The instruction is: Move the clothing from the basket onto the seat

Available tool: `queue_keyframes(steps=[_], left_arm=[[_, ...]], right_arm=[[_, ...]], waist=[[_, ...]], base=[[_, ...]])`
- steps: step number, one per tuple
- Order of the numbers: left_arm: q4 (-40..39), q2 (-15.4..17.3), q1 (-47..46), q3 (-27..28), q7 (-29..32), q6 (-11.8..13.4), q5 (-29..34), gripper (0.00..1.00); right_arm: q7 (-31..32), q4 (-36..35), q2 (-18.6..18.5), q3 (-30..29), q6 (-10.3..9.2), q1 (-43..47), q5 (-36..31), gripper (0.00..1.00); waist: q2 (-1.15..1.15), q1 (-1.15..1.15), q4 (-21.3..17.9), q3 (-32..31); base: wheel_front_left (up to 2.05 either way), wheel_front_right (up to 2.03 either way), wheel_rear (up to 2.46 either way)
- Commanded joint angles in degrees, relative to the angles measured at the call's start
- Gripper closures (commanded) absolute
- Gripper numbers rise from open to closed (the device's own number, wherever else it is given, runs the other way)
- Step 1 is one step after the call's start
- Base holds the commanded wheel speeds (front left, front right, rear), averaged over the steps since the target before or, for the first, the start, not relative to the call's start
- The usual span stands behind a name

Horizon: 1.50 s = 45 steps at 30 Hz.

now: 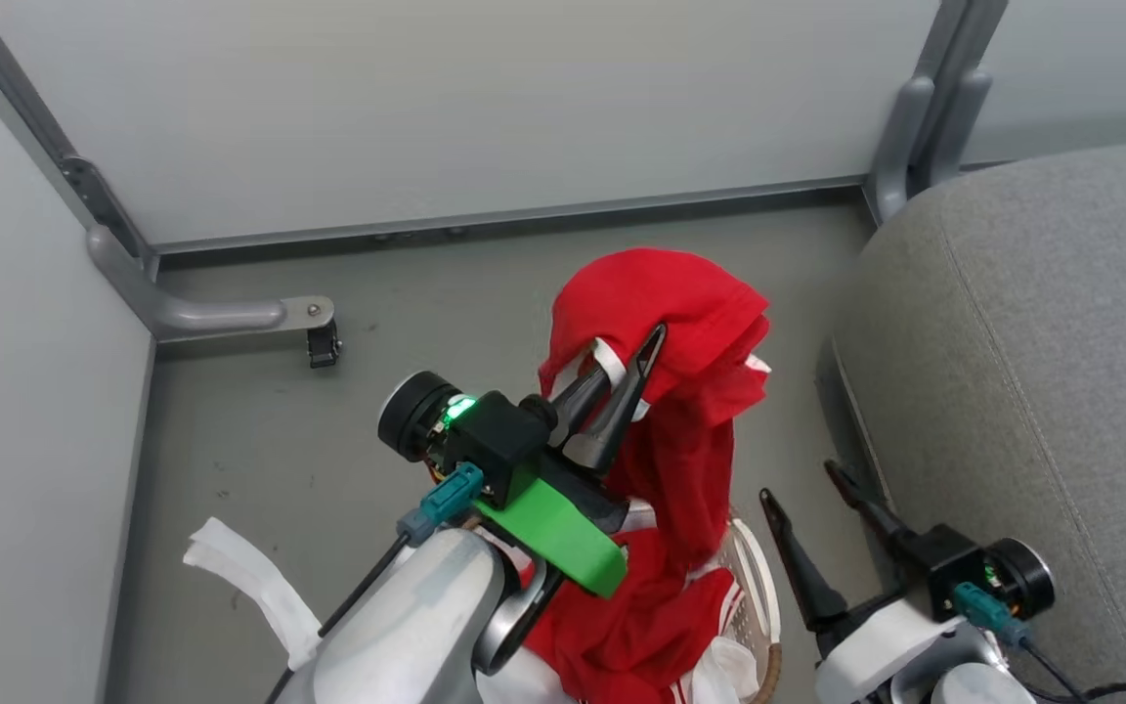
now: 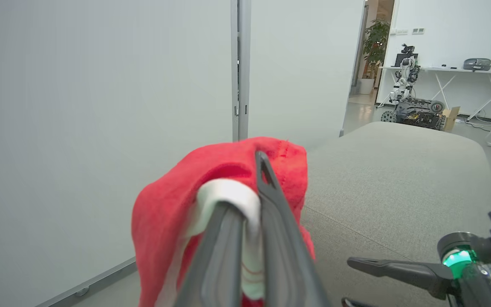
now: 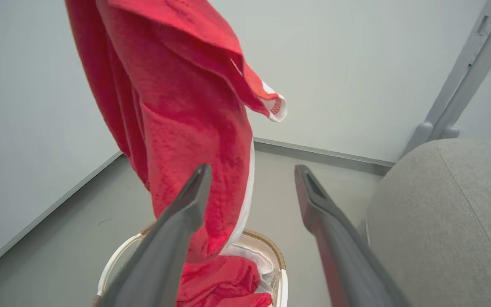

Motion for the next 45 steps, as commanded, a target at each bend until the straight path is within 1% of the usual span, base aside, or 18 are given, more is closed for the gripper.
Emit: queue_keyframes(steps=[1, 5, 9, 14, 15, 16, 18, 21, 22, 23, 26, 30, 35, 40, 45], left_arm=[[-0.43, -0.19, -0.33, -0.36, 0.02, -0.16, 0.36, 1.00], [-0.97, -0.49, -0.41, -1.66, 0.02, -0.16, -0.16, 1.00], [-1.00, -0.75, -0.07, -3.74, 0.02, -0.16, -0.93, 1.00], [-0.80, -0.97, -0.01, -7.21, 0.02, -0.16, -2.68, 1.00], [-0.79, -1.01, 0.04, -7.91, 0.02, -0.16, -3.17, 1.00], [-0.72, -1.02, 0.14, -8.45, 0.02, -0.16, -3.70, 1.00], [-0.60, -1.05, 0.30, -9.24, 0.02, -0.16, -4.39, 1.00], [-0.12, -1.09, 0.94, -8.82, 0.02, -0.16, -4.27, 1.00], [0.10, -1.11, 1.36, -8.55, 0.01, -0.16, -4.09, 0.52], [0.39, -1.09, 1.71, -8.09, 0.02, -0.16, -3.75, 0.00], [0.96, -1.10, 2.45, -6.35, 0.02, -0.16, -2.89, 0.00], [1.66, -0.97, 4.17, -3.68, 0.02, -0.16, -1.64, 0.00], [1.54, -0.35, 6.49, -0.18, 0.02, -0.17, 0.23, 0.00], [1.91, -0.12, 7.78, 1.68, 0.03, -0.17, 0.73, 0.00], [2.25, 0.32, 8.58, 2.51, 0.02, -0.17, 1.01, 0.00]], right_arm=[[-0.27, -0.79, -0.83, 2.03, -0.04, -0.47, -0.98, 0.00], [-0.26, -2.57, -3.39, 7.87, -0.05, -4.05, -2.39, 0.00], [-0.27, -2.98, -4.59, 12.42, -0.05, -8.62, -3.27, 0.00], [-0.25, 1.48, -3.10, 17.18, -0.04, -13.46, -1.19, 0.00], [-0.20, 3.00, -2.53, 18.54, -0.04, -14.35, 0.12, 0.48], [-0.20, 4.38, -2.12, 19.66, -0.04, -14.98, 1.55, 1.00], [-0.19, 6.42, -1.82, 20.85, -0.05, -16.62, 3.70, 1.00], [-0.20, 7.71, -0.93, 19.96, -0.05, -16.76, 5.93, 1.00], [-0.20, 7.67, -0.77, 19.47, -0.05, -16.32, 6.46, 1.00], [-0.20, 7.52, -0.77, 18.91, -0.05, -15.64, 6.85, 1.00], [-0.19, 6.66, -1.25, 16.52, -0.05, -14.17, 7.48, 1.00], [-0.20, 4.45, -1.20, 11.78, -0.05, -11.51, 7.83, 1.00], [-0.20, 1.98, -1.79, 7.56, -0.05, -8.61, 7.52, 1.00], [-0.20, 0.20, -1.83, 3.14, -0.05, -7.39, 7.89, 1.00], [-0.20, -1.09, -2.45, -2.00, -0.05, -7.69, 7.32, 1.00]], waist=[[0.21, 0.01, 1.96, -2.34], [0.21, 0.01, 2.96, -2.62], [0.21, 0.01, 4.45, -2.93], [0.21, 0.01, 6.64, -3.43], [0.21, 0.01, 7.22, -3.60], [0.21, 0.01, 7.67, -3.74], [0.21, 0.01, 8.66, -4.01], [0.21, 0.01, 9.43, -4.29], [0.21, 0.01, 9.45, -4.34], [0.21, 0.01, 9.26, -4.38], [0.21, 0.01, 7.52, -4.22], [0.21, 0.01, 2.37, -3.38], [0.21, 0.01, -7.42, -1.78], [0.21, 0.01, -17.28, 0.01], [0.21, 0.01, -24.41, 1.49]], base=[[0.00, 0.00, 0.00], [0.00, 0.00, 0.00], [0.00, 0.00, 0.00], [0.00, 0.00, 0.00], [0.00, 0.00, 0.00], [0.00, 0.00, 0.00], [0.00, 0.00, 0.00], [0.00, 0.00, 0.00], [0.00, 0.00, 0.00], [0.00, 0.00, 0.00], [0.00, 0.00, 0.00], [0.00, 0.00, 0.00], [0.00, 0.00, 0.00], [0.00, 0.00, 0.00], [0.00, 0.00, 0.00]])
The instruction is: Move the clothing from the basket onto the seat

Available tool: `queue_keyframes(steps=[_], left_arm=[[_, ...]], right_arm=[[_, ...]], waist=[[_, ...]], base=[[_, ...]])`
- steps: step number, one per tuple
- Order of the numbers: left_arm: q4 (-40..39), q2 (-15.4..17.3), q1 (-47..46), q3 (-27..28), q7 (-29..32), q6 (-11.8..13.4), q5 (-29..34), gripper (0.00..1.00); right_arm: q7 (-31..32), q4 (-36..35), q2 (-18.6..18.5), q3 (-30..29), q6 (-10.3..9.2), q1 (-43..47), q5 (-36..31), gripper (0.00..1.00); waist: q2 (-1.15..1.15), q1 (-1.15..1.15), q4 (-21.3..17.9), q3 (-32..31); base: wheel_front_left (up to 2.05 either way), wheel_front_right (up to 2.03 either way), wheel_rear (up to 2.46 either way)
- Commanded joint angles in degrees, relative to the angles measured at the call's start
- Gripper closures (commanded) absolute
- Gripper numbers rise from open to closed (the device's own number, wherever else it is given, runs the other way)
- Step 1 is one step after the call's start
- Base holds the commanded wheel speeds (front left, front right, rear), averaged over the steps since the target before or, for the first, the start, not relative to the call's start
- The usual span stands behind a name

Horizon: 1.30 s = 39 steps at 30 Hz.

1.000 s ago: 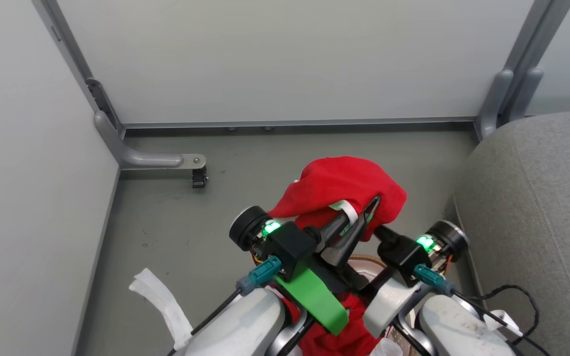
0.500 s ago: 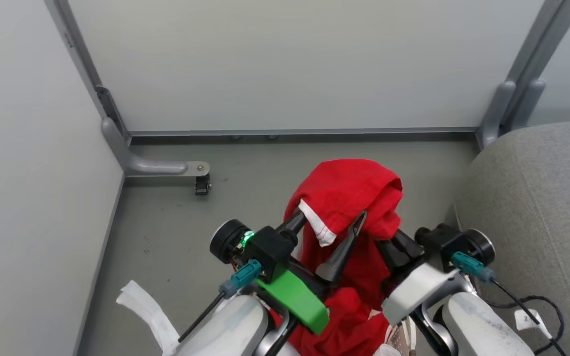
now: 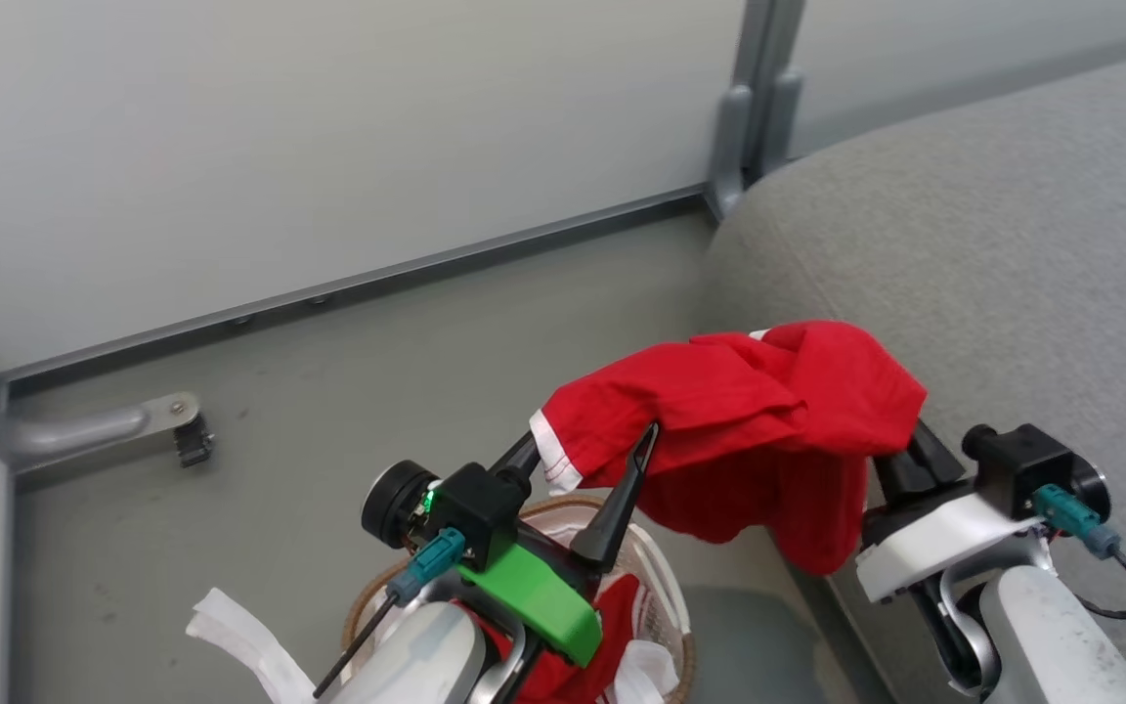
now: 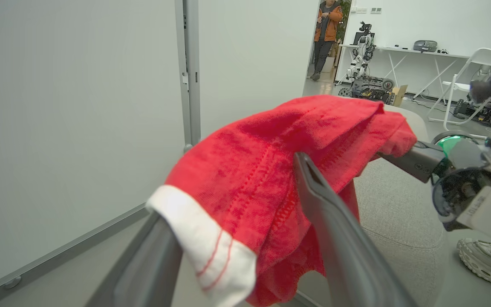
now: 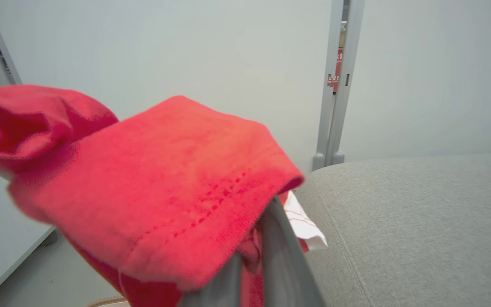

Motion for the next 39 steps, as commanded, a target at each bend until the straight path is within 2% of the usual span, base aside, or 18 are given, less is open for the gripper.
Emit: queue_keyframes(steps=[1, 8, 14, 20, 26, 30, 33, 38, 39], left_arm=[[0.26, 0.61, 0.85, 0.18, 0.04, -0.17, 0.16, 0.00], [0.70, 1.21, -1.06, -2.76, 0.03, -0.16, -0.43, 0.00], [1.00, 3.32, -2.35, -3.00, 0.03, -0.16, 0.10, 0.00], [0.91, 6.14, -5.46, -3.93, 0.03, -0.17, 0.88, 0.00], [-0.53, 8.29, -9.19, -3.94, 0.03, -0.17, 1.94, 0.00], [-1.92, 9.03, -11.36, -3.56, 0.04, -0.17, 2.64, 0.00], [-2.54, 9.33, -12.81, -3.33, 0.04, -0.17, 2.97, 0.00], [-2.42, 9.12, -13.32, -2.31, 0.04, -0.17, 3.18, 0.00], [-2.32, 9.00, -13.16, -1.98, 0.04, -0.17, 3.10, 0.00]], right_arm=[[-0.11, -0.76, -0.16, -1.27, -0.05, -0.13, -0.41, 1.00], [-0.11, -2.81, -0.06, -7.59, -0.05, 0.74, -1.21, 1.00], [-0.11, 0.98, -1.23, -10.15, -0.06, -7.24, -1.56, 1.00], [-0.11, 7.07, -6.25, -14.66, -0.06, -20.85, -4.52, 1.00], [-0.11, 16.70, -12.69, -21.37, -0.06, -33.35, -10.53, 1.00], [-0.11, 22.77, -15.31, -26.05, -0.06, -39.39, -14.37, 1.00], [-0.10, 27.14, -15.93, -29.79, -0.06, -42.30, -17.90, 1.00], [-0.10, 31.97, -13.75, -34.30, -0.06, -42.23, -22.47, 1.00], [-0.10, 32.62, -13.31, -35.50, -0.06, -41.37, -23.18, 0.74]], waist=[[0.21, 0.00, -13.82, 4.99], [0.21, 0.00, -15.52, 8.62], [0.21, 0.00, -15.37, 14.10], [0.21, 0.00, -11.29, 21.79], [0.21, 0.00, -6.70, 28.80], [0.21, 0.00, -3.87, 32.59], [0.21, 0.00, -2.00, 34.77], [0.21, 0.00, 0.36, 35.97], [0.21, 0.00, 0.63, 35.90]], base=[[0.00, 0.00, 0.00], [0.00, 0.00, 0.00], [0.00, 0.00, 0.00], [0.00, 0.00, 0.00], [0.00, 0.00, 0.00], [0.00, 0.00, 0.00], [0.00, 0.00, 0.00], [0.00, 0.00, 0.00], [0.00, 0.00, 0.00]])
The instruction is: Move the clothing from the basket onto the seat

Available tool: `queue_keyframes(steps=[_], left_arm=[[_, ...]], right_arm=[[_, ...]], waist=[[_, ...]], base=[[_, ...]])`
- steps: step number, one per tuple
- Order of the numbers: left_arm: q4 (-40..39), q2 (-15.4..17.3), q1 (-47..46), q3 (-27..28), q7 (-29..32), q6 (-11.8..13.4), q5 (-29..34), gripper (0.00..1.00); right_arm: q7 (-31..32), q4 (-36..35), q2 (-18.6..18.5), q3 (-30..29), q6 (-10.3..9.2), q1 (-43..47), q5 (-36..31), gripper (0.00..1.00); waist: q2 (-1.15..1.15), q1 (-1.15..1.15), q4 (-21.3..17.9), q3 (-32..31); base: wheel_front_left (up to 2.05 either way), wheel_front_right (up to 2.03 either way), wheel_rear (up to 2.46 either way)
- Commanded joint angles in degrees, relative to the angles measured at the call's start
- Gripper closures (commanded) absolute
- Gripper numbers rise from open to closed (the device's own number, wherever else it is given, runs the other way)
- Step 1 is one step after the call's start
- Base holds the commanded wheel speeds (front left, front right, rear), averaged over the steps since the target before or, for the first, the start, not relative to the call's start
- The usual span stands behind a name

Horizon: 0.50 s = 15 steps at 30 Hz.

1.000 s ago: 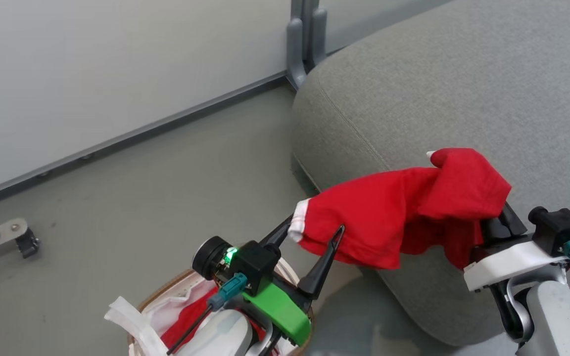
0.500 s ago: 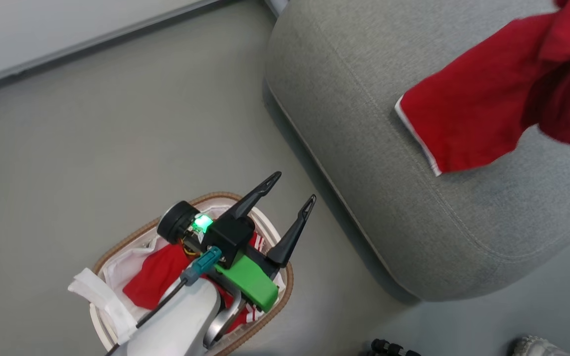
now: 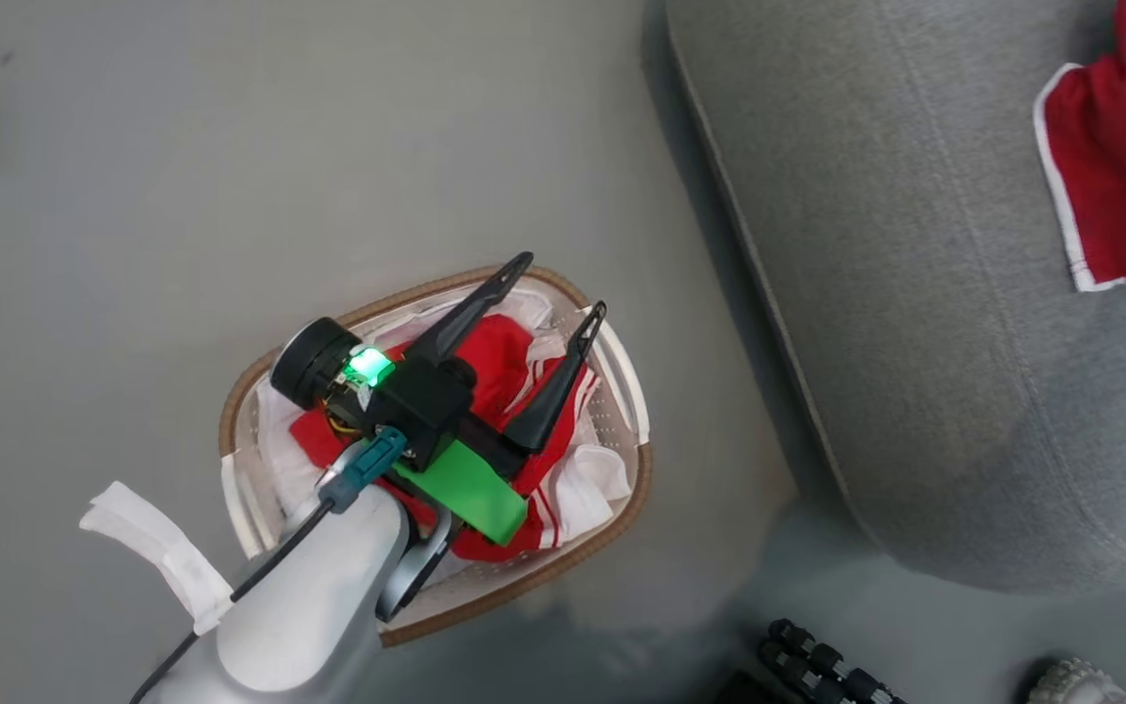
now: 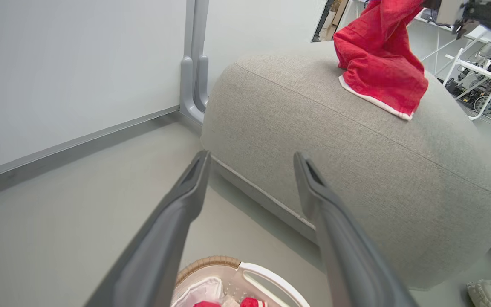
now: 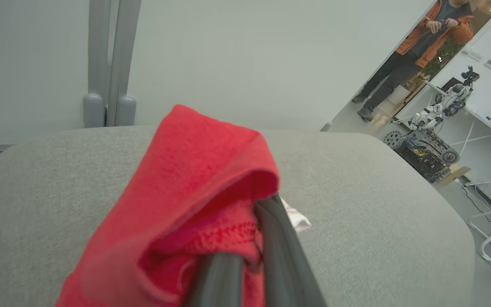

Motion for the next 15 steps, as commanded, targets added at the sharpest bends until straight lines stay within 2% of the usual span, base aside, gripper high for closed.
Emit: queue_keyframes(steps=[1, 2, 5, 9, 15], left_arm=[[0.13, -0.19, -0.39, 0.64, 0.04, -0.16, 0.36, 0.00], [0.29, -0.33, -0.07, 0.86, 0.04, -0.16, 0.31, 0.00], [0.82, -0.66, 1.02, 2.07, 0.04, -0.15, 0.20, 0.00], [1.65, -1.41, 2.74, 3.98, 0.04, -0.16, 0.22, 0.00], [2.67, -2.71, 6.79, 8.81, 0.04, -0.15, 1.21, 0.00]], right_arm=[[-0.09, 1.02, 0.42, -1.88, -0.06, 2.22, -1.13, 0.15], [-0.06, 1.62, 1.01, -2.92, -0.06, 3.15, -1.70, 0.00], [-0.06, 1.58, 2.47, -5.13, -0.06, 6.81, -3.42, 0.00], [-0.06, -1.20, 4.76, -6.67, -0.06, 13.33, -2.53, 0.00], [-0.06, -8.64, 7.57, -2.96, -0.06, 23.05, 1.94, 0.00]], waist=[[0.21, -0.01, 4.50, 3.31], [0.21, -0.01, 4.76, 2.98], [0.21, -0.01, 5.54, 1.33], [0.21, -0.01, 5.81, -1.79], [0.21, -0.01, 6.70, -7.90]], base=[[0.00, 0.00, 0.00], [0.00, 0.00, 0.00], [0.00, 0.00, 0.00], [0.00, 0.00, 0.00], [0.00, 0.00, 0.00]])
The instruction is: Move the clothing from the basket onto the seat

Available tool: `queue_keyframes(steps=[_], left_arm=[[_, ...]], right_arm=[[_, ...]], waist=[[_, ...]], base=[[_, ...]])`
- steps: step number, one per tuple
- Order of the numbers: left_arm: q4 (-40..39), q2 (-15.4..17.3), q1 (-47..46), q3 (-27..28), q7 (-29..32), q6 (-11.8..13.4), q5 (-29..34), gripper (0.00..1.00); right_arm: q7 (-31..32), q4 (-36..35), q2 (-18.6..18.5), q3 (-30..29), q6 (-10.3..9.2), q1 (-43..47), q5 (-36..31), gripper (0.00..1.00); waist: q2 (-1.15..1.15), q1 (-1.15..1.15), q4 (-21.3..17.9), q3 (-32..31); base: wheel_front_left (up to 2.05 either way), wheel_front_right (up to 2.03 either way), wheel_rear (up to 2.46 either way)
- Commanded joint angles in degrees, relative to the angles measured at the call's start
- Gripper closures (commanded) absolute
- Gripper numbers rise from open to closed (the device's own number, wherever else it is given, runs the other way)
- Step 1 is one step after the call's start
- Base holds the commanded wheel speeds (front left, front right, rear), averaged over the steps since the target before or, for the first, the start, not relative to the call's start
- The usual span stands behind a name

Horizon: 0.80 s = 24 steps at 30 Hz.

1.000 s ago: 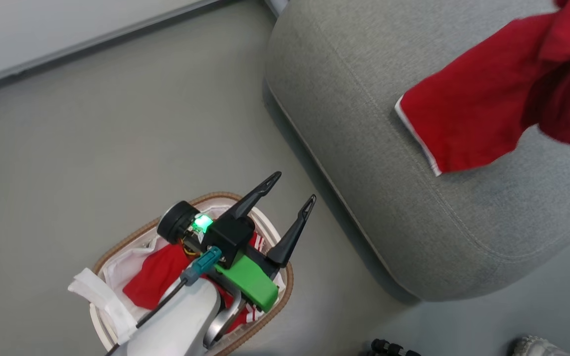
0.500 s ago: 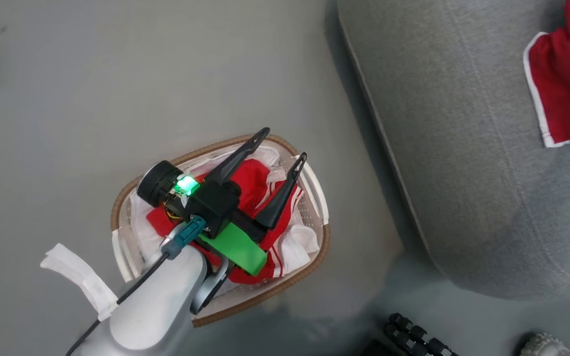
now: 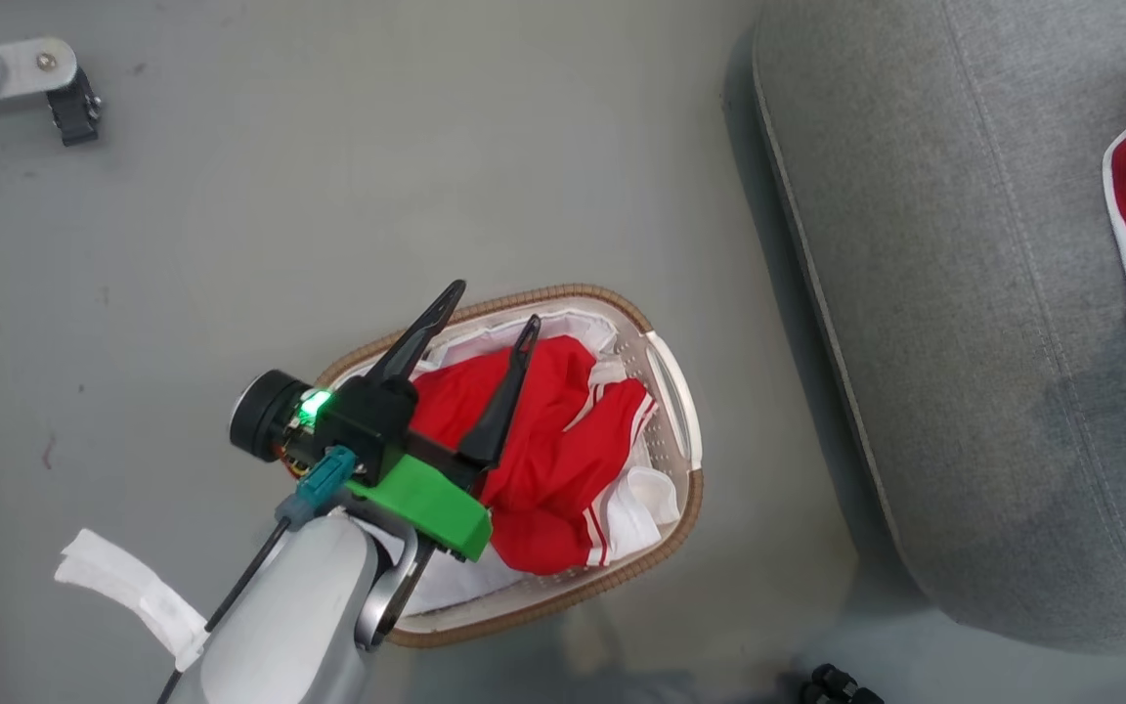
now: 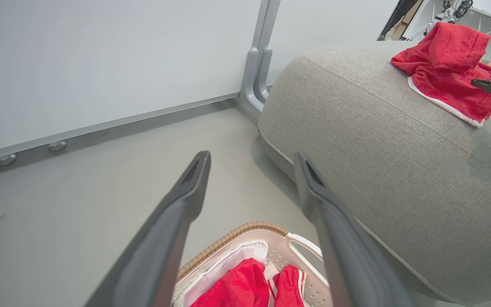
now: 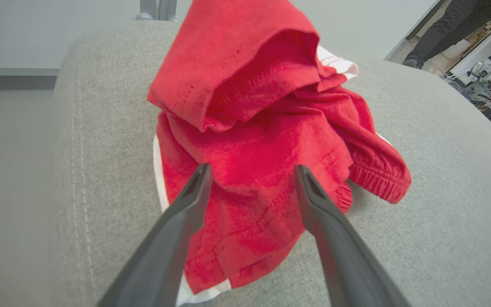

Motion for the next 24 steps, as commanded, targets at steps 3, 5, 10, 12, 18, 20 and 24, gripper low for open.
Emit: queue_keyframes(steps=[3, 5, 10, 12, 18, 20, 24], left_arm=[[0.75, -1.34, 3.68, 4.59, 0.04, -0.15, 1.56, 0.00], [1.07, -2.18, 5.44, 8.25, 0.04, -0.05, 2.87, 0.00], [1.78, -3.95, 9.82, 16.87, 0.04, 0.86, 5.90, 0.00], [2.29, -4.49, 11.19, 19.80, 0.04, 1.26, 7.00, 0.00], [3.37, -5.91, 14.74, 26.92, 0.04, 1.86, 8.96, 0.00], [3.88, -6.29, 15.88, 28.57, 0.04, 1.89, 9.59, 0.00], [4.37, -6.71, 18.17, 31.25, 0.05, 1.91, 10.74, 0.00]], right_arm=[[-0.02, -5.24, 1.17, 3.77, -0.06, 4.86, 4.96, 0.00], [-0.01, -8.37, 1.14, 6.55, -0.06, 6.67, 8.60, 0.00], [-0.01, -14.58, 3.12, 14.28, -0.06, 10.65, 14.70, 0.00], [-0.01, -15.86, 4.39, 16.39, -0.06, 11.63, 16.00, 0.00], [-0.01, -15.83, 7.25, 21.24, -0.06, 14.60, 18.31, 0.00], [-0.01, -15.37, 7.85, 22.22, -0.06, 15.67, 18.87, 0.00], [-0.01, -14.82, 8.61, 23.26, -0.06, 18.12, 19.15, 0.00]], waist=[[0.21, -0.01, 1.87, -7.77], [0.21, -0.01, 3.07, -9.83], [0.21, -0.01, 6.43, -14.25], [0.21, -0.01, 7.90, -15.91], [0.21, -0.01, 12.01, -20.28], [0.21, -0.01, 12.92, -21.61], [0.21, -0.01, 14.15, -23.90]], base=[[0.00, 0.00, 0.00], [0.00, 0.00, 0.00], [0.00, 0.00, 0.00], [0.00, 0.00, 0.00], [0.00, 0.00, 0.00], [0.00, 0.00, 0.00], [0.00, 0.00, 0.00]])
